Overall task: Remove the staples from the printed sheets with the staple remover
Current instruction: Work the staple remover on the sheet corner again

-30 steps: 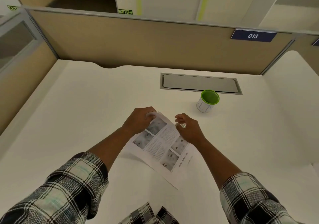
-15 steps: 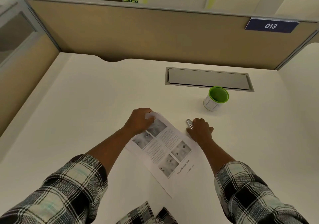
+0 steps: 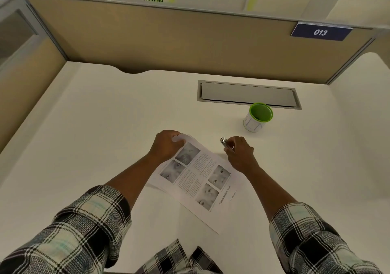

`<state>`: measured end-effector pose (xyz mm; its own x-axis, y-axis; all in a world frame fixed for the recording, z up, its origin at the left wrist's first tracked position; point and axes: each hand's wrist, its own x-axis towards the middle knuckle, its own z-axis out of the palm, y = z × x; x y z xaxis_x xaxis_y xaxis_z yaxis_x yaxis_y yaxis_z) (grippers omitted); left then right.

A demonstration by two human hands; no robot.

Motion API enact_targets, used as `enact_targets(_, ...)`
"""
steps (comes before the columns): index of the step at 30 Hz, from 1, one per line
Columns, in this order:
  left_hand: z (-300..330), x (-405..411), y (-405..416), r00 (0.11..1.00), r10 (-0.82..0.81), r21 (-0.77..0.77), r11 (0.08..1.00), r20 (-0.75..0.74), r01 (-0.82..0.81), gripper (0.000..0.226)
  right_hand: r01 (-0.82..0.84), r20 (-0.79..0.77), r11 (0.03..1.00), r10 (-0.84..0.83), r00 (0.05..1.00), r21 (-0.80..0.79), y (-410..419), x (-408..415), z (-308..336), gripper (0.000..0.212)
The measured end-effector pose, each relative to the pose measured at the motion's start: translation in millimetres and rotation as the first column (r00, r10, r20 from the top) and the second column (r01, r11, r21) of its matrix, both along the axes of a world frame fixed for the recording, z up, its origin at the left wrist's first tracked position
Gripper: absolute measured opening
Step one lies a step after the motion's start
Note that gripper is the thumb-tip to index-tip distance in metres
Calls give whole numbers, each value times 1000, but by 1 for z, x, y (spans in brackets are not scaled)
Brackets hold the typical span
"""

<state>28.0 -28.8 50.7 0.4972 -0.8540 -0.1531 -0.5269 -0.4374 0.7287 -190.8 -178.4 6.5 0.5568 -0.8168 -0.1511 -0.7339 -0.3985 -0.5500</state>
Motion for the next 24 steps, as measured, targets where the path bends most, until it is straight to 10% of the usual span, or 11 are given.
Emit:
enact_targets(12,4,-16,4,964,131,-26,990,-231,-141,24,-57,361,998,40,932,35,52,-3,29,29)
enact_targets(24,7,-32,10,842,226,7,967,-490,-255,24,-34,366,998,15,930,45,77,1,37,29)
